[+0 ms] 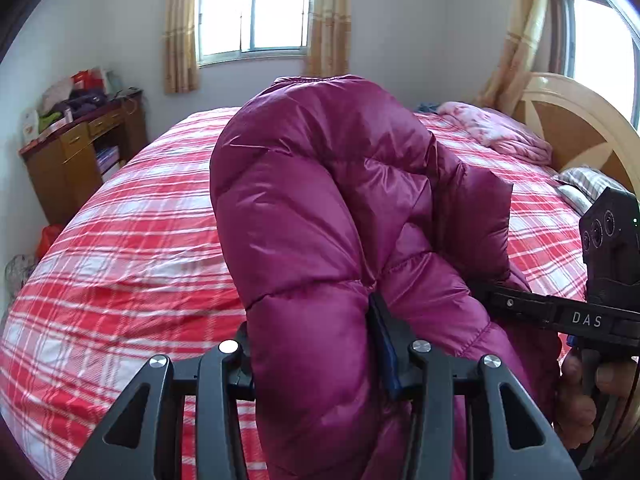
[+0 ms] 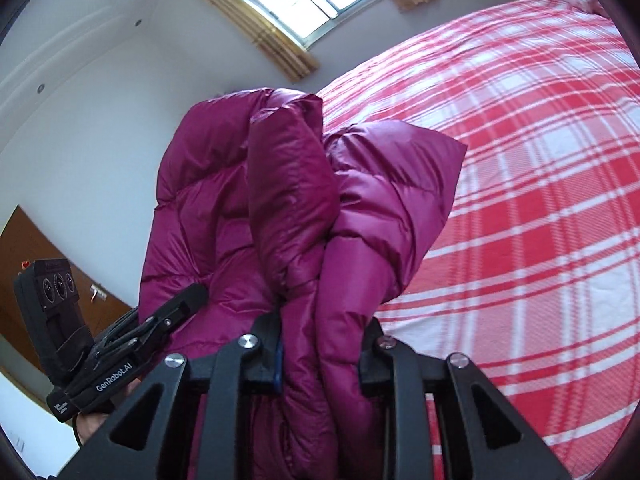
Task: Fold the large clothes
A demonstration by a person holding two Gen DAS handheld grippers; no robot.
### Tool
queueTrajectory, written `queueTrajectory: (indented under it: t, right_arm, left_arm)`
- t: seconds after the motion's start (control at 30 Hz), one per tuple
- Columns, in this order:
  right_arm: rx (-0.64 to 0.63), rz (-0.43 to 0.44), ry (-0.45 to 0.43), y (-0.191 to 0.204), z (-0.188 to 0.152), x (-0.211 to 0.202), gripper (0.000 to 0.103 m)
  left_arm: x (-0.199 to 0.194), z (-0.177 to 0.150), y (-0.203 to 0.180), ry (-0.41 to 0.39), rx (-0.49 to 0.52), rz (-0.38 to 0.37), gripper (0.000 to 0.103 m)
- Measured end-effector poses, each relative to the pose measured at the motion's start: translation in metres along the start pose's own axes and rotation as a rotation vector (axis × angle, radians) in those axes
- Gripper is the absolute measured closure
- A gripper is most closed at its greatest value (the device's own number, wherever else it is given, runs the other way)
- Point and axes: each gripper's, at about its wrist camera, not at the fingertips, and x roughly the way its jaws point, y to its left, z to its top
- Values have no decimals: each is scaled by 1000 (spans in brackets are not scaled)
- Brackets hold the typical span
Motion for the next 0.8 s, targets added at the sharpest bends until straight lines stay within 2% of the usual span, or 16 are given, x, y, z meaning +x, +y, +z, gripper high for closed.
queueTrajectory:
  t: [0.33, 0.6, 0.8]
  right_arm:
    - [-81, 35, 83, 46, 0, 56, 76]
    - [-104, 22, 145, 44, 29, 106, 76]
    - [-117, 16, 175, 56, 34, 129, 76]
  left_arm:
    - [-15, -18, 55, -18, -94, 71, 58]
    - [-11, -27, 74, -4, -133, 99, 58]
    - [-11, -36, 91, 3, -160, 111, 59]
